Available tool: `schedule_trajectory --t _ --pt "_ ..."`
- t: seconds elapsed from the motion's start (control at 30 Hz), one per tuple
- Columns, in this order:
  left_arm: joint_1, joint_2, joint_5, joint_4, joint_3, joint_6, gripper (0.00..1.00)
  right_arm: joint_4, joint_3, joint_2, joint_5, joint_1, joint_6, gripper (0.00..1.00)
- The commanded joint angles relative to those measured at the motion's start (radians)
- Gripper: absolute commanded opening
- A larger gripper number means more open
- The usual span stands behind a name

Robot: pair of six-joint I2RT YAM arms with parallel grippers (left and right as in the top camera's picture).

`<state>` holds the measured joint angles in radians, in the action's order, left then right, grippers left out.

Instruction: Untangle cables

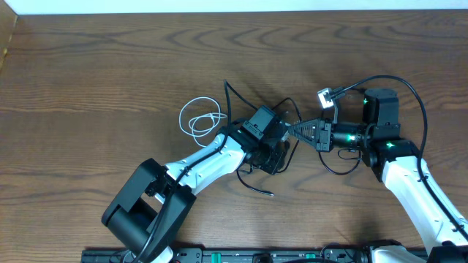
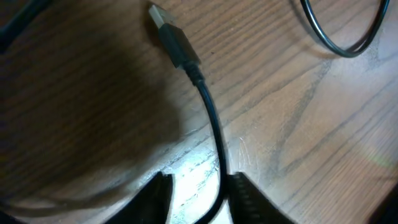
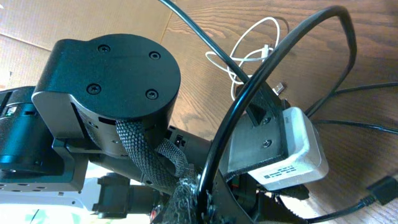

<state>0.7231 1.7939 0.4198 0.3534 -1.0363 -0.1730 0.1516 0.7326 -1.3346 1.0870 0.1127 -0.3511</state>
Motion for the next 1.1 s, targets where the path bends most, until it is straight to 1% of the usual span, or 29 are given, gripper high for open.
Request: schedule_trajectory --t 0.0,0.03,0.07,0.2,0.3,0.47,0.57,0.67,0.73,0.77,0.8,0.87,0.93,1.0,1.07 --pt "0.0 0.011 -0.022 -0.001 0.002 0.024 0.19 -0.002 0.006 -0.001 0.019 0.009 0.019 0.01" --pt "0.0 0.011 -0.022 0.0 0.002 0.024 0.12 -0.002 0.006 -0.001 0.019 0.009 0.019 0.01" --pt "-0.001 0.008 -0.023 0.0 0.002 0.024 0.08 -0.002 0.006 -0.001 0.019 0.009 0.019 0.01" --pt "-0.032 -0.022 -0.021 0.002 0.002 0.023 0.08 0.0 0.006 -0.001 0.019 0.009 0.019 0.01" --pt "-0.089 -0.093 -0.021 0.016 0.002 0.022 0.07 0.033 0.006 -0.001 -0.043 0.009 0.019 0.01" --pt "-0.214 -0.262 -0.021 0.075 0.002 0.023 0.07 0.157 0.006 -0.001 -0.213 0.009 0.019 0.01" --pt "-0.304 -0.351 -0.021 0.129 0.002 0.022 0.08 0.183 0.006 -0.001 -0.267 0.009 0.019 0.01" --pt "-0.376 -0.395 -0.021 0.184 0.002 0.019 0.07 0.186 0.006 -0.001 -0.289 0.009 0.019 0.01" --pt "-0.405 -0.398 -0.021 0.228 0.002 -0.005 0.08 0.186 0.005 -0.001 -0.311 0.009 0.015 0.01" --pt "-0.41 -0.395 -0.021 0.249 0.002 -0.008 0.11 0.185 0.006 -0.001 -0.311 0.009 0.015 0.01" --pt "-0.41 -0.39 -0.021 0.269 0.002 -0.008 0.16 0.18 0.006 -0.001 -0.31 0.009 0.015 0.01" --pt "-0.41 -0.38 -0.021 0.306 0.002 -0.008 0.3 0.159 0.006 0.0 -0.309 0.002 0.015 0.01" --pt "-0.41 -0.373 -0.021 0.338 0.002 -0.007 0.36 0.104 0.01 0.01 -0.299 -0.016 0.015 0.01" --pt "-0.41 -0.372 -0.021 0.352 0.002 -0.008 0.37 0.084 0.044 0.028 -0.307 -0.038 0.016 0.01" --pt "-0.41 -0.372 -0.021 0.353 0.002 -0.008 0.37 0.106 0.09 0.038 -0.328 -0.052 0.022 0.01"
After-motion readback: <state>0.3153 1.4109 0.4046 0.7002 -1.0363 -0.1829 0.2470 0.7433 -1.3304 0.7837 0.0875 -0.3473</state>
